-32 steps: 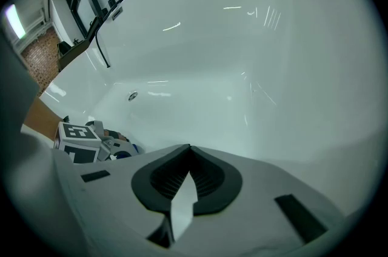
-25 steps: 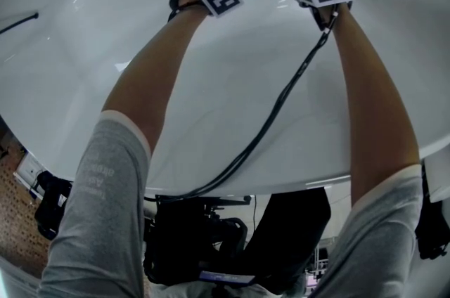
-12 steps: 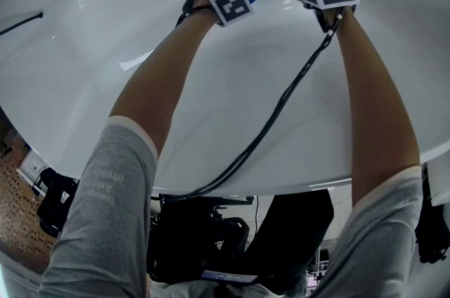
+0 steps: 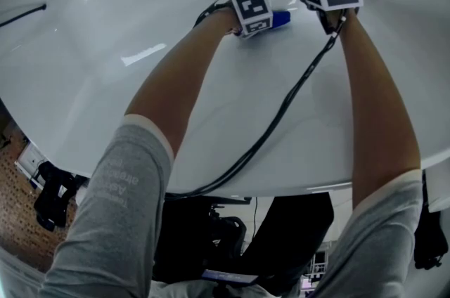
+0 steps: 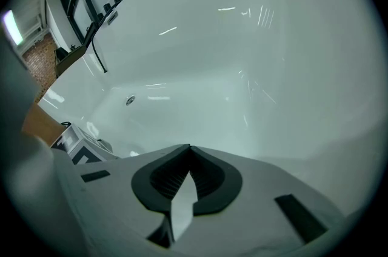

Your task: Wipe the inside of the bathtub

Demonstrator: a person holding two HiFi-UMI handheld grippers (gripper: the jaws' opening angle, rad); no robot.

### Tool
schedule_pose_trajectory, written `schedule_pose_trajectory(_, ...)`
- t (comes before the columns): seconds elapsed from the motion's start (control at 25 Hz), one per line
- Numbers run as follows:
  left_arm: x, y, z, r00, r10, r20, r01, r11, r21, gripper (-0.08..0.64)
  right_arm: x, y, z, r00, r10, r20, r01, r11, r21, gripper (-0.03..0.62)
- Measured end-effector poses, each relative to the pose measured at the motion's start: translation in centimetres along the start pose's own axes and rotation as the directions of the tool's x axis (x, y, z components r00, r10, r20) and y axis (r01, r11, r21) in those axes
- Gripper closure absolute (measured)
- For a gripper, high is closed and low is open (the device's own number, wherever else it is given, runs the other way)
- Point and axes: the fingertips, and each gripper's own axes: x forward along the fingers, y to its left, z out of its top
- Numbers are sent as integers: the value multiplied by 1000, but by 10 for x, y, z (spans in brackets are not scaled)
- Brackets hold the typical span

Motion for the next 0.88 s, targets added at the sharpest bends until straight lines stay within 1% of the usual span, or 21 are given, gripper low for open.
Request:
schedule_pose_trajectory(0.12, -3, -8, 6, 999, -14, 42, 14, 1000, -3, 453, -5, 1, 1, 1000, 10, 9, -10, 1000, 11, 583)
schedule_pose_trajectory(0.24, -13, -20, 7, 994, -54, 92, 58, 998, -39, 457, -12, 6, 3, 1000, 14, 6, -14, 1000, 5, 583)
schedule_pose_trajectory(0.36, -30, -42, 17, 986, -90, 140, 98, 994, -56, 457, -34, 4, 6, 1000, 6, 10, -6, 1000, 17, 583)
schedule_pose_trajectory(0.48, -46, -70, 24, 984, -119, 130, 126, 991, -51, 459, -68, 1, 14, 1000, -3, 25, 3, 1000, 26, 583)
schedule_pose_trajectory(0.64, -69, -98, 22, 980, -177, 85, 180, 984, -18, 459, -104, 3, 39, 998, -13, 63, 12, 1000, 17, 583)
schedule_pose_trajectory(0.76, -88, -123, 18, 967, -244, 74, 246, 969, -21, 459, -127, 12, 52, 998, -10, 70, 10, 1000, -2, 583)
schedule_pose_trajectory(0.88, -105, -149, 15, 949, -303, 87, 308, 951, -41, 457, -150, 20, 57, 998, -5, 67, 6, 1000, -9, 583)
